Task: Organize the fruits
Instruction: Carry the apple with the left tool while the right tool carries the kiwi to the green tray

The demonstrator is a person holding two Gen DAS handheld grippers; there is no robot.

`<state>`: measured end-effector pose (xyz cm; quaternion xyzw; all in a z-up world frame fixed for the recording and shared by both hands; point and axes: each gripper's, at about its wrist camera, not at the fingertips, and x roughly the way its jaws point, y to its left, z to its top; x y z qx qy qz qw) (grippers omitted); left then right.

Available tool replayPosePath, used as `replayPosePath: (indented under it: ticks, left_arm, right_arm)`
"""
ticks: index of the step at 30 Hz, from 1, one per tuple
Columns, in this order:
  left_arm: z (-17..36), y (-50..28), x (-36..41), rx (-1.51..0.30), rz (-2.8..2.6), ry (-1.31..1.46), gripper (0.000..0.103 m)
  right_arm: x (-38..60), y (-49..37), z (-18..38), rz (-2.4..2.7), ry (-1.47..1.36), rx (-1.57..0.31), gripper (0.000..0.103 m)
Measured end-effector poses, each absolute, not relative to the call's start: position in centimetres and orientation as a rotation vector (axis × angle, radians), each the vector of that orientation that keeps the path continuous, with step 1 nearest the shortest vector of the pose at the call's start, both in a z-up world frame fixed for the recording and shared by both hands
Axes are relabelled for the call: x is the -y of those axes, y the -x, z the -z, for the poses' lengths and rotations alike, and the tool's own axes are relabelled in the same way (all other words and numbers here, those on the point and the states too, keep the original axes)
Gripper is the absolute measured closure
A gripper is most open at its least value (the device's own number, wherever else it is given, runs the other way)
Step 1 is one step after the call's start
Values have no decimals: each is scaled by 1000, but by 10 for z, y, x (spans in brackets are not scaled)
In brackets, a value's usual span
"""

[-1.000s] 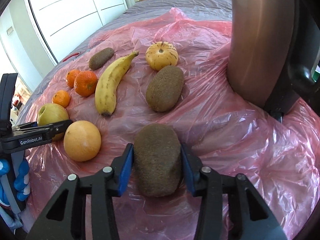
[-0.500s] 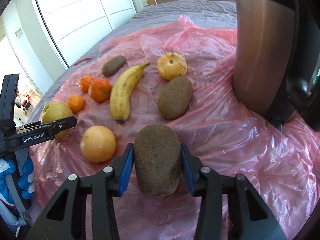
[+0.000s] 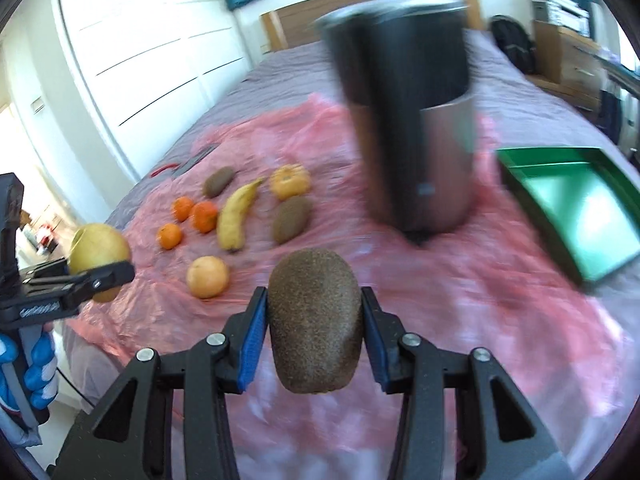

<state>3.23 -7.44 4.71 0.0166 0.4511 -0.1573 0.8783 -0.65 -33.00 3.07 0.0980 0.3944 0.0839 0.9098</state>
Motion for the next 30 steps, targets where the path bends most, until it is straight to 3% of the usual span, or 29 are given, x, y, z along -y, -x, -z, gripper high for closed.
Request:
replayPosePath:
  ticks: [7, 15, 22, 30]
  left_arm:
    - [-81, -14, 220, -908, 623, -106, 35]
    - [-97, -40, 368, -865, 741, -170, 35]
    - [-66, -97, 473, -876, 702, -241, 35]
    - [-7, -151, 505, -955, 605, -252, 35]
  right_arm:
    - [454, 36, -62, 68, -203, -739, 73]
    - [567, 11, -62, 209, -219, -697, 73]
    - [644, -56, -29, 286, -246, -710, 73]
    - [708, -124, 13, 384, -277, -806, 73]
